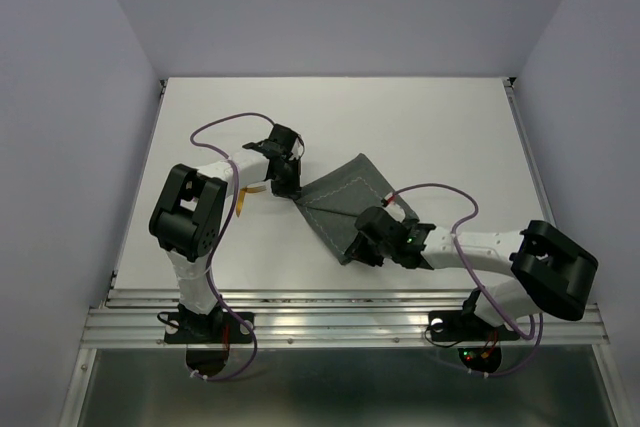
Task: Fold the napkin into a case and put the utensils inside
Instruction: Smooth out the top corner of the smaller-rectangle-folded napkin at the center of the board.
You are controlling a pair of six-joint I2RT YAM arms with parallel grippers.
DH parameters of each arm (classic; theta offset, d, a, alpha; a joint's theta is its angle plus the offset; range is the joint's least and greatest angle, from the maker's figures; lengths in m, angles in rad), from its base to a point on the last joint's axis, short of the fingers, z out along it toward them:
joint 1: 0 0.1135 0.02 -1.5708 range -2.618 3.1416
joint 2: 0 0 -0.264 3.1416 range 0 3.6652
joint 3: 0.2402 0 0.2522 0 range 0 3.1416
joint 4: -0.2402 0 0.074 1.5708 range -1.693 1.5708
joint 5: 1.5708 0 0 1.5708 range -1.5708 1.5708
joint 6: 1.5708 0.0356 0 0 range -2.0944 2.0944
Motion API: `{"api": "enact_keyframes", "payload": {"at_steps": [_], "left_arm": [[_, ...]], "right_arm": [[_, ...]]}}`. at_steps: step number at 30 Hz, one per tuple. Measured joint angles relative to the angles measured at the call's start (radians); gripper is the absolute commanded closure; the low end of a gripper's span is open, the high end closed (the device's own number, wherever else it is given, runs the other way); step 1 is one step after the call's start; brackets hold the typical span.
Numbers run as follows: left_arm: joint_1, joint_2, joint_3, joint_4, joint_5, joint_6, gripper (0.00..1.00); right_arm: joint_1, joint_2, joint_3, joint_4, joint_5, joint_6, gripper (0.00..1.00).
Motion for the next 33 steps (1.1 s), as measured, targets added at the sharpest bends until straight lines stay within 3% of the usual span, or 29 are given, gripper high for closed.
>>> {"api": "enact_keyframes", "payload": {"at_steps": [5, 16, 25, 33], "left_arm": [[0.0, 0.0, 0.0, 0.0, 0.001, 0.003, 1.0], [0.0, 0.0, 0.0, 0.0, 0.001, 0.003, 1.0], [0.0, 0.0, 0.0, -0.001, -0.003, 0.005, 1.0], [0.0, 0.0, 0.0, -0.001, -0.003, 0.008, 1.0]], "right_arm": [[0.0, 0.014, 0.005, -0.001, 0.009, -0.004, 0.99], [0.004, -0.033, 0.013, 0.003, 0.011, -0.06, 0.99], [0.088, -0.04, 0.166, -0.002, 0.016, -0.133, 0.99], [0.117, 0.011, 0.106, -0.008, 0.013, -0.127, 0.99]]}}
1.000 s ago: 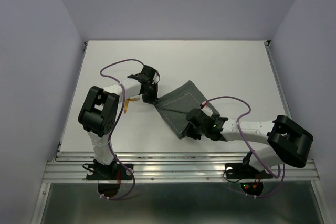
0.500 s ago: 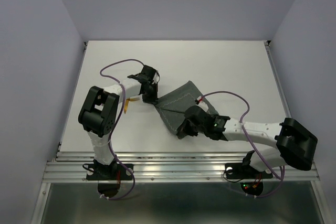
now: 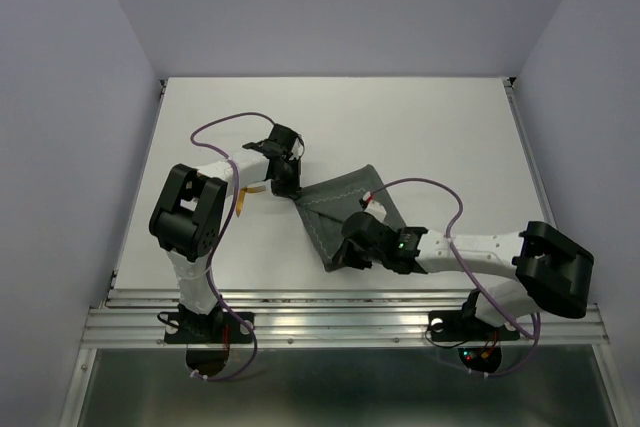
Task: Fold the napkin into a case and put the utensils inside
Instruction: Smooth out the top corner of the smaller-rectangle-folded napkin at the center of the board.
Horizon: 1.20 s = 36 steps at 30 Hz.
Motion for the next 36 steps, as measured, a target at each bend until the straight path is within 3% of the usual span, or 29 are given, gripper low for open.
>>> {"api": "enact_keyframes", "payload": {"at_steps": [5, 10, 16, 22, 25, 28, 30, 33, 36], "left_arm": [[0.0, 0.0, 0.0, 0.0, 0.0, 0.003, 1.0], [0.0, 0.0, 0.0, 0.0, 0.0, 0.003, 1.0], [0.0, 0.0, 0.0, 0.0, 0.0, 0.003, 1.0], [0.0, -0.001, 0.0, -0.001, -0.001, 0.005, 1.0], [0.0, -0.003, 0.0, -0.007, -0.012, 0.008, 0.86], [-0.001, -0.01, 0.006, -0.034, -0.046, 0.017, 0.63], [-0.001, -0.016, 0.008, -0.055, -0.071, 0.019, 0.48], [-0.001, -0.038, 0.014, -0.097, -0.117, 0.027, 0.41], [-0.001, -0.075, 0.021, -0.131, -0.154, 0.026, 0.37]], "right_arm": [[0.0, 0.02, -0.028, 0.005, 0.0, 0.011, 0.89], [0.006, 0.035, -0.029, -0.003, -0.012, 0.008, 0.55], [0.008, -0.003, -0.031, -0.045, -0.007, 0.001, 0.54], [0.003, -0.16, -0.051, -0.124, 0.054, -0.002, 0.58], [-0.04, -0.244, -0.071, -0.167, 0.076, -0.008, 0.58], [-0.149, -0.315, -0.086, -0.22, 0.097, -0.04, 0.55], [-0.231, -0.35, -0.087, -0.258, 0.101, -0.077, 0.47], [-0.365, -0.375, -0.085, -0.318, 0.113, -0.167, 0.46], [-0.418, -0.34, -0.08, -0.372, 0.112, -0.246, 0.46]]}}
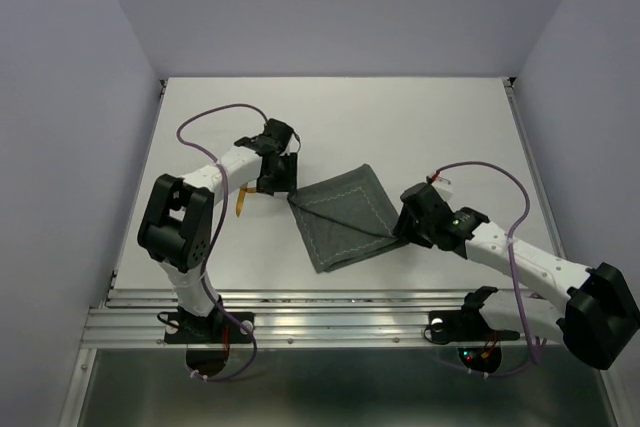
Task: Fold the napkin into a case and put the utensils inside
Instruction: Smooth out the top corner of the smaller-rectangle-folded napkin at the center of the board.
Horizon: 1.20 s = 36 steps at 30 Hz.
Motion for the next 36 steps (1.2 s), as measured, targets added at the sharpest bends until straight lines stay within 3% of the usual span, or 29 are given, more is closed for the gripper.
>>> {"api": "enact_keyframes", "payload": {"at_steps": [4, 11, 16, 22, 25, 33, 36], "left_arm": [[-0.003, -0.061, 0.005, -0.026, -0.027, -0.008, 0.39], [-0.084, -0.211, -0.025, -0.048, -0.032, -0.057, 0.5], [-0.137, -0.284, -0.124, -0.036, 0.015, -0.101, 0.53], [-0.137, -0.286, -0.166, -0.031, 0.042, -0.131, 0.55], [-0.137, -0.286, -0.166, -0.024, 0.045, -0.134, 0.56], [-0.137, -0.265, -0.165, -0.021, 0.047, -0.136, 0.58], [-0.137, -0.263, -0.165, -0.02, 0.047, -0.136, 0.58]], "right_arm": [[-0.002, 0.061, 0.0, -0.039, -0.006, -0.059, 0.45], [-0.003, 0.114, 0.034, -0.071, 0.004, -0.135, 0.43], [-0.008, 0.183, 0.091, -0.071, 0.002, -0.208, 0.31], [-0.011, 0.263, 0.118, -0.069, -0.004, -0.282, 0.28], [-0.029, 0.289, 0.118, -0.065, -0.017, -0.31, 0.33], [-0.104, 0.31, 0.116, -0.008, -0.076, -0.37, 0.6], [-0.109, 0.327, 0.116, 0.011, -0.095, -0.384, 0.6]]}}
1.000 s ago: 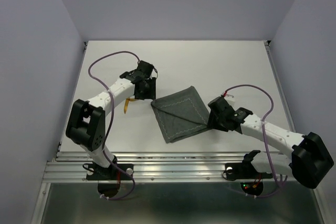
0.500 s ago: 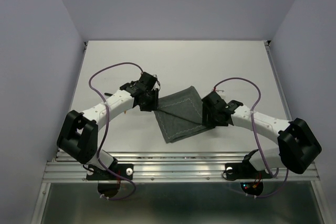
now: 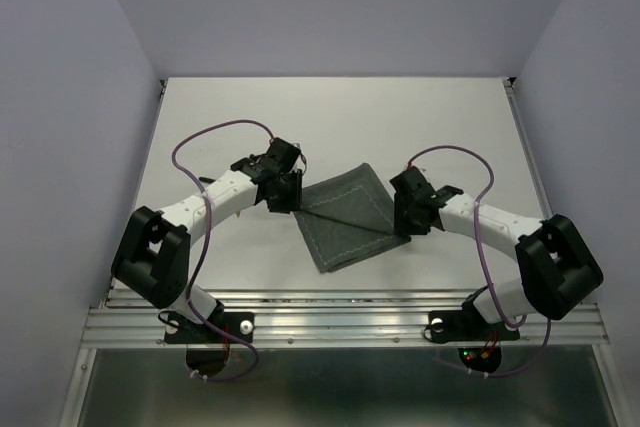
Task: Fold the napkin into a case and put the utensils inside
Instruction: Smooth out the top corner of the smaller-rectangle-folded napkin at the center of the board.
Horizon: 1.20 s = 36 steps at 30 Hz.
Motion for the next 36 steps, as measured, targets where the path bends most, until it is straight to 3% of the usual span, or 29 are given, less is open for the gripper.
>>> {"api": "enact_keyframes", "payload": {"at_steps": [3, 5, 10, 13, 21, 24, 25, 36], "left_arm": [[0.0, 0.0, 0.0, 0.001, 0.0, 0.0, 0.58], [0.0, 0.0, 0.0, 0.002, 0.0, 0.0, 0.58], [-0.001, 0.006, 0.0, 0.002, 0.0, 0.0, 0.59], [-0.001, 0.015, 0.0, 0.002, 0.0, 0.0, 0.59], [-0.001, 0.032, 0.021, -0.003, -0.004, 0.003, 0.59], [-0.001, 0.034, 0.042, -0.006, -0.004, 0.008, 0.59], [-0.002, 0.034, 0.047, -0.006, -0.003, 0.009, 0.59], [-0.033, 0.034, 0.048, 0.001, 0.016, 0.007, 0.59]], "right_arm": [[0.0, 0.02, 0.0, 0.013, -0.019, -0.006, 0.55], [0.0, 0.021, -0.003, 0.018, -0.027, -0.009, 0.61], [-0.009, 0.023, -0.004, 0.023, -0.038, -0.013, 0.9], [-0.011, 0.023, -0.004, 0.024, -0.037, -0.01, 0.99], [-0.011, -0.046, 0.002, -0.01, -0.023, -0.006, 0.99], [-0.011, -0.074, 0.023, -0.034, -0.014, -0.006, 0.66], [-0.011, -0.077, 0.031, -0.038, -0.01, -0.006, 0.47], [-0.018, 0.039, 0.055, -0.108, 0.091, 0.02, 0.36]]}}
